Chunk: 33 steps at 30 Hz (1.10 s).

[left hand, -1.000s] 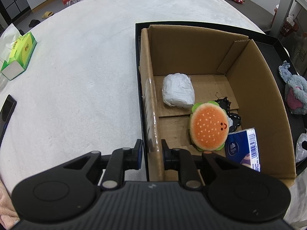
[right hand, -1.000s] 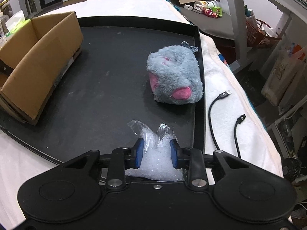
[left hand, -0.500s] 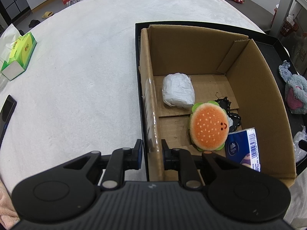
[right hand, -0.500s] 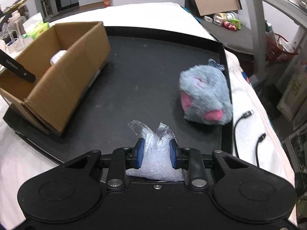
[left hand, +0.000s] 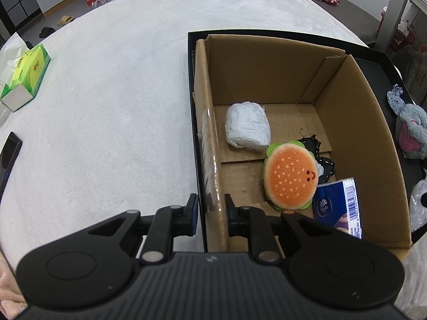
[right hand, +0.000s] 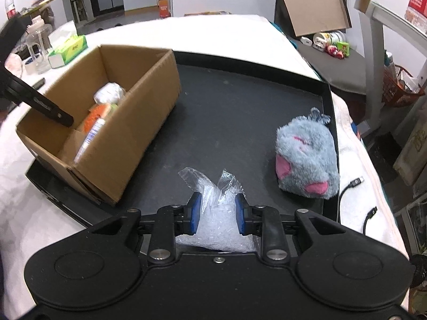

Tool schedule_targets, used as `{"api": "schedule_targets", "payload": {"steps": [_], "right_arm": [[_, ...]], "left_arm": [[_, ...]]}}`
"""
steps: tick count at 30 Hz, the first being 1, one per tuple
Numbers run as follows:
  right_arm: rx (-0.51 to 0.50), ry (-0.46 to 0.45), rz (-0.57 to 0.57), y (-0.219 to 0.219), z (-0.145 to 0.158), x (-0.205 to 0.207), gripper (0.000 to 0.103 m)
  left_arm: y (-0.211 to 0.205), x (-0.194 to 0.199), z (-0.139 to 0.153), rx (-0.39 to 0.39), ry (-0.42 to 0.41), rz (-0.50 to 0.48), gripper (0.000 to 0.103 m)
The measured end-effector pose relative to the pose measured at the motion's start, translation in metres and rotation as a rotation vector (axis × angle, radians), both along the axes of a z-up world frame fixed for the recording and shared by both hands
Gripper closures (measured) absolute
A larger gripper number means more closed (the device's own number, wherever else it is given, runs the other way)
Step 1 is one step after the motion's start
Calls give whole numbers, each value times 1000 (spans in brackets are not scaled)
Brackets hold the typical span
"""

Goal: Organize soft objects
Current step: 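Carry the clear plastic bag with the right tool over the box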

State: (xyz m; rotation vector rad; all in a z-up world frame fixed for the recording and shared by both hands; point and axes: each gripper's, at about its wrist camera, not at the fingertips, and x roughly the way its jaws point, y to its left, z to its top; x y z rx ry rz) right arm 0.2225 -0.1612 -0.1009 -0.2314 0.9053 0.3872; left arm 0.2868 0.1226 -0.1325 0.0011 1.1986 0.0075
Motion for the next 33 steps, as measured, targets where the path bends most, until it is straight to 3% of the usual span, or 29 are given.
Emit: {"api": "schedule_targets", "payload": {"steps": [19,33], "right_arm": [[44,-111,116,38,52,-4,77],[92,-130,213,85,65,2,77]], "left_arm": [[0,0,0,2,3,2,86],[1,1,0,-8,7,6,86]]}}
